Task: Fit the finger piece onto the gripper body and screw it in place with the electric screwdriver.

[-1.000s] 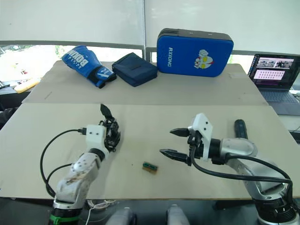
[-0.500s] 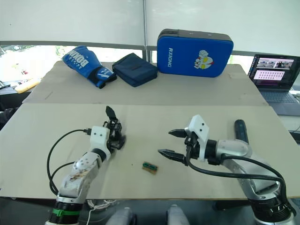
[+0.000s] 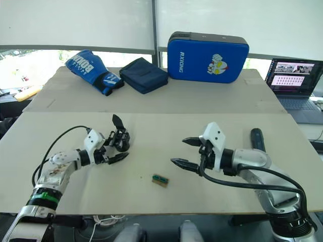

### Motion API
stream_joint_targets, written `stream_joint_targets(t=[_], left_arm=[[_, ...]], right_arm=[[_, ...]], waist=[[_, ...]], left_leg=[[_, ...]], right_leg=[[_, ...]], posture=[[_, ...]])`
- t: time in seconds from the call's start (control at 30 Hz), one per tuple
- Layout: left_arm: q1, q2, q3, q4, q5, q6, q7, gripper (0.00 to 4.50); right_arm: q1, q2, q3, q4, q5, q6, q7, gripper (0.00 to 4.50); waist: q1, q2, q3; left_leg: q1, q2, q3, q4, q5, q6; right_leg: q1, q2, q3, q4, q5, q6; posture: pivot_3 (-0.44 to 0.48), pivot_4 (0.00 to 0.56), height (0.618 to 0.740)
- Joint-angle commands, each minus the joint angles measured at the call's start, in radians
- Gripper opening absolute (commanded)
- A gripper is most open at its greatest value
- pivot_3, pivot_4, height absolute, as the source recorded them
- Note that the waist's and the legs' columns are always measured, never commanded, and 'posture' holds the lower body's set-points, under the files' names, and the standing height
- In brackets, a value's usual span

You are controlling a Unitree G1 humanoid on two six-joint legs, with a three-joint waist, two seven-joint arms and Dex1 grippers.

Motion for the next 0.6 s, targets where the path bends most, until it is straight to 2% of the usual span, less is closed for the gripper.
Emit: stream_joint_targets(t=[0.03, 0.1, 0.2, 0.3, 0.43, 0.6], left_arm=[[-0.056, -0.013, 0.002, 0.094, 0.012, -0.051, -0.033, 4.42], [-0.076, -0.017, 0.007, 0.136, 0.016, -0.074, -0.039, 4.42], [-0.087, -0.021, 0.016, 0.167, 0.008, -0.089, -0.061, 3.7], [-0.069, -0.035, 0.019, 0.123, -0.006, -0.07, -0.063, 2.34], [-0.008, -0.095, -0.001, -0.094, -0.033, 0.005, -0.013, 2.36], [-0.001, -0.221, -0.077, -0.318, 0.05, 0.149, 0.19, 2.36]], right_arm=[[-0.003, 0.001, -0.019, -0.036, 0.008, -0.017, -0.008, 4.5], [0.002, -0.001, -0.023, -0.042, 0.008, -0.015, -0.008, 4.5], [0.008, -0.005, -0.029, -0.043, 0.005, -0.017, -0.009, 4.5], [0.019, -0.007, -0.035, -0.05, 0.005, -0.018, -0.009, 4.5], [0.039, -0.011, -0.045, -0.068, 0.005, -0.016, -0.016, 4.5], [0.078, -0.022, -0.067, -0.091, 0.011, -0.012, -0.027, 4.5]], waist=[[-0.001, 0.0, 0.0], [-0.001, 0.0, 0.0], [-0.002, 0.0, 0.0], [-0.002, 0.0, 0.0], [0.002, 0.0, 0.0], [0.022, -0.001, 0.0]], left_leg=[[0.0, 0.0, 0.0, 0.0, 0.0, 0.0], [0.0, 0.0, 0.0, 0.0, 0.0, 0.0], [0.0, 0.0, 0.0, 0.0, 0.0, 0.0], [0.0, 0.001, 0.0, 0.0, 0.0, 0.0], [-0.001, 0.001, -0.001, 0.0, 0.0, 0.0], [-0.006, 0.0, -0.003, 0.004, 0.0, 0.0]], right_leg=[[0.0, 0.0, 0.0, 0.0, 0.0, 0.0], [0.0, 0.0, 0.0, 0.0, 0.0, 0.0], [0.0, 0.001, 0.0, 0.0, 0.0, 0.0], [0.0, 0.001, 0.0, 0.001, 0.0, 0.0], [-0.001, 0.001, 0.0, 0.0, 0.0, 0.0], [-0.002, 0.0, 0.0, 0.0, 0.001, 0.001]], posture=[[0.0, 0.15, 0.74], [0.0, 0.15, 0.74], [0.0, 0.15, 0.74], [0.0, 0.15, 0.74], [0.0, 0.15, 0.74], [0.0, 0.15, 0.74]])
